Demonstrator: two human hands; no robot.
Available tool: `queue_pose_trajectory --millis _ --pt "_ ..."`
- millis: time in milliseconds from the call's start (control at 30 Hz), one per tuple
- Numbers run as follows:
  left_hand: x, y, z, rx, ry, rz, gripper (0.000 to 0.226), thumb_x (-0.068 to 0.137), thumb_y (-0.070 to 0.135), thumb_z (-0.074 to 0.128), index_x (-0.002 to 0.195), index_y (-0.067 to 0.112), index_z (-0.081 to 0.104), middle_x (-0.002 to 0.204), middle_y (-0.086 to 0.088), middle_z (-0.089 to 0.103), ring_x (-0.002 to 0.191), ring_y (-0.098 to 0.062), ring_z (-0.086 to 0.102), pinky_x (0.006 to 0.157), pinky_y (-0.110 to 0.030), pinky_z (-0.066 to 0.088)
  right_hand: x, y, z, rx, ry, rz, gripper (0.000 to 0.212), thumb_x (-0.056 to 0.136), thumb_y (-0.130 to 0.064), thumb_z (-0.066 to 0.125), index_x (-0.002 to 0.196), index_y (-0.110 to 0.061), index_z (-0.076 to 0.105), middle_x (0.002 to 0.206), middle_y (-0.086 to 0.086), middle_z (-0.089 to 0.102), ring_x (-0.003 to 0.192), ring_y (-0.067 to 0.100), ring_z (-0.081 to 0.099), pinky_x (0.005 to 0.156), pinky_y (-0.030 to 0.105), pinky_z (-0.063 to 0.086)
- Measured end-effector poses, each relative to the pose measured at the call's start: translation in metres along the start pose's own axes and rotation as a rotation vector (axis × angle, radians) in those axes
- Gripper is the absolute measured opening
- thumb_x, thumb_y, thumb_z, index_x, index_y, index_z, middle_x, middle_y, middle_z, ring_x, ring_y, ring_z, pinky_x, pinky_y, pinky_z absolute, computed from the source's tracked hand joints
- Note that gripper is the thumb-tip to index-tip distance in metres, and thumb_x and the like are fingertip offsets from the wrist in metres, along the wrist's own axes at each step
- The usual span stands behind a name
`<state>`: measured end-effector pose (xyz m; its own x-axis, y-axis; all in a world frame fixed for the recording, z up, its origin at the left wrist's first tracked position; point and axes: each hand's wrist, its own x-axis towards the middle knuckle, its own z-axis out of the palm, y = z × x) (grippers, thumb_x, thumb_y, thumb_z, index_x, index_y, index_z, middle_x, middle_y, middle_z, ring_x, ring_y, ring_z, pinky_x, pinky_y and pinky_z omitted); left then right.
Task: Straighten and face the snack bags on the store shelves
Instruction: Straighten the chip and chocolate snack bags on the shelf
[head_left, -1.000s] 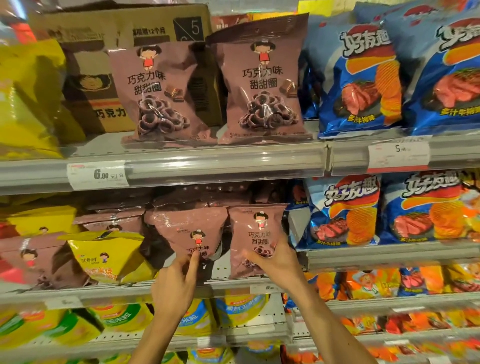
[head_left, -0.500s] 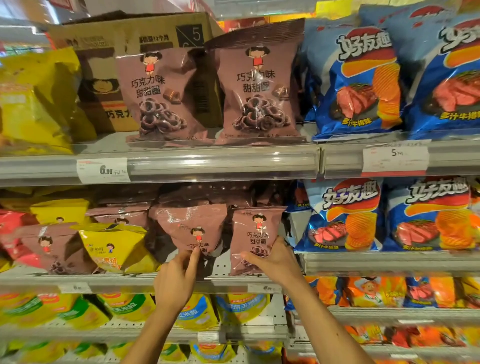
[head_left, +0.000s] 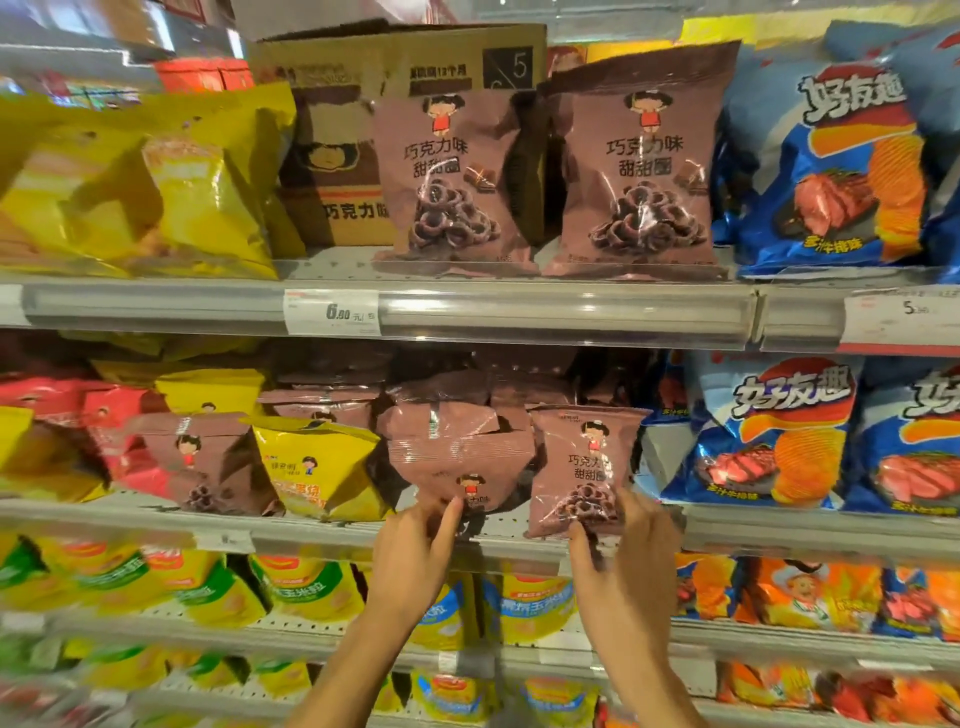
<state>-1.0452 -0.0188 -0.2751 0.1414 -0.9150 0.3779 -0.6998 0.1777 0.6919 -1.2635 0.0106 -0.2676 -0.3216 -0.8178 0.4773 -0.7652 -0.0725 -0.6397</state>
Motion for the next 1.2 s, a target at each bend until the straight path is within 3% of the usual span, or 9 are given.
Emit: queue_pose_trajectory --millis 67,200,300,467,667,767,900,1033,1200 --pt "-0.005 -0.009 -0.011 -0.010 -0.019 0.066 0.044 0.100 0.045 0.050 0.065 0.018 0.057 0.056 0.003 0.056 0.056 -0.013 0.054 0.059 -0.044 0.046 -0.021 -0.014 0.015 0.033 0.123 -0.077 0.030 0.091 -0.027 0.066 0.115 -0.010 0.061 0.114 0.010 0.057 0.109 0.032 0.052 0.087 0.043 0.048" --pt "-0.019 -0.038 -0.046 -0.081 -0.042 0.163 0.026 0.097 0.043 0.057 0.084 0.026 0.072 0.083 0.022 0.066 0.080 0.002 0.062 0.075 -0.024 0.049 -0.060 -0.060 0.060 0.110 0.067 -0.092 0.011 0.082 -0.006 0.075 0.091 -0.010 0.071 0.094 0.010 0.067 0.093 0.038 0.064 0.086 0.040 0.043" --pt "-0.026 -0.069 -0.083 -0.132 -0.058 0.179 0.018 0.094 0.047 0.057 0.086 0.035 0.068 0.092 0.029 0.066 0.082 0.012 0.060 0.073 -0.006 0.041 -0.082 -0.108 0.090 0.177 -0.014 -0.098 0.011 0.079 -0.010 0.071 0.089 -0.010 0.075 0.095 0.010 0.073 0.097 0.026 0.061 0.087 0.028 0.039" --pt "-0.026 -0.122 -0.143 -0.210 0.053 0.127 0.012 0.093 0.044 0.060 0.085 0.040 0.067 0.090 0.025 0.068 0.088 0.005 0.064 0.076 -0.011 0.044 -0.106 -0.169 0.129 0.294 -0.052 -0.069 0.012 0.086 -0.014 0.076 0.095 -0.021 0.072 0.094 -0.006 0.068 0.090 0.009 0.059 0.085 0.005 0.036" --pt "-0.012 -0.172 -0.198 -0.240 0.184 0.038 0.015 0.090 0.014 0.070 0.089 0.029 0.068 0.088 0.018 0.068 0.086 -0.001 0.064 0.071 -0.011 0.045 -0.113 -0.202 0.153 0.304 -0.033 0.073 0.048 0.084 -0.014 0.081 0.129 -0.019 0.061 0.117 -0.002 0.061 0.111 0.022 0.060 0.092 0.035 0.044" --pt "0.002 -0.186 -0.213 -0.220 0.237 0.026 0.012 0.091 0.018 0.069 0.100 0.024 0.066 0.098 0.010 0.066 0.095 -0.007 0.062 0.079 -0.017 0.046 -0.106 -0.210 0.158 0.300 -0.028 0.100 0.073 0.082 -0.029 0.083 0.144 -0.017 0.047 0.136 0.002 0.050 0.126 0.017 0.047 0.097 0.032 0.038" --pt "0.023 -0.193 -0.220 -0.168 0.276 -0.035 0.044 0.084 0.021 0.077 0.121 0.011 0.055 0.114 -0.003 0.059 0.105 -0.017 0.055 0.090 -0.018 0.039 -0.080 -0.215 0.159 0.342 -0.172 0.161 0.111 0.068 -0.063 0.076 0.156 -0.015 0.028 0.140 -0.005 0.039 0.129 0.010 0.038 0.103 0.033 0.040" --pt "0.041 -0.198 -0.226 -0.236 0.128 -0.121 0.067 0.074 0.036 0.084 0.126 0.022 0.044 0.115 0.004 0.062 0.102 -0.010 0.062 0.081 -0.018 0.046 -0.050 -0.208 0.167 0.349 -0.334 0.261 0.113 0.058 -0.064 0.088 0.145 -0.020 0.031 0.134 0.000 0.056 0.121 0.024 0.056 0.095 0.043 0.052" --pt "0.065 -0.203 -0.227 -0.277 0.018 -0.157 0.086 0.055 0.052 0.083 0.127 0.024 0.045 0.109 0.015 0.061 0.097 0.003 0.059 0.083 -0.018 0.045 -0.031 -0.196 0.180 0.401 -0.385 0.230 0.092 0.050 -0.045 0.094 0.126 -0.021 0.049 0.115 -0.003 0.070 0.104 0.018 0.069 0.085 0.040 0.058"
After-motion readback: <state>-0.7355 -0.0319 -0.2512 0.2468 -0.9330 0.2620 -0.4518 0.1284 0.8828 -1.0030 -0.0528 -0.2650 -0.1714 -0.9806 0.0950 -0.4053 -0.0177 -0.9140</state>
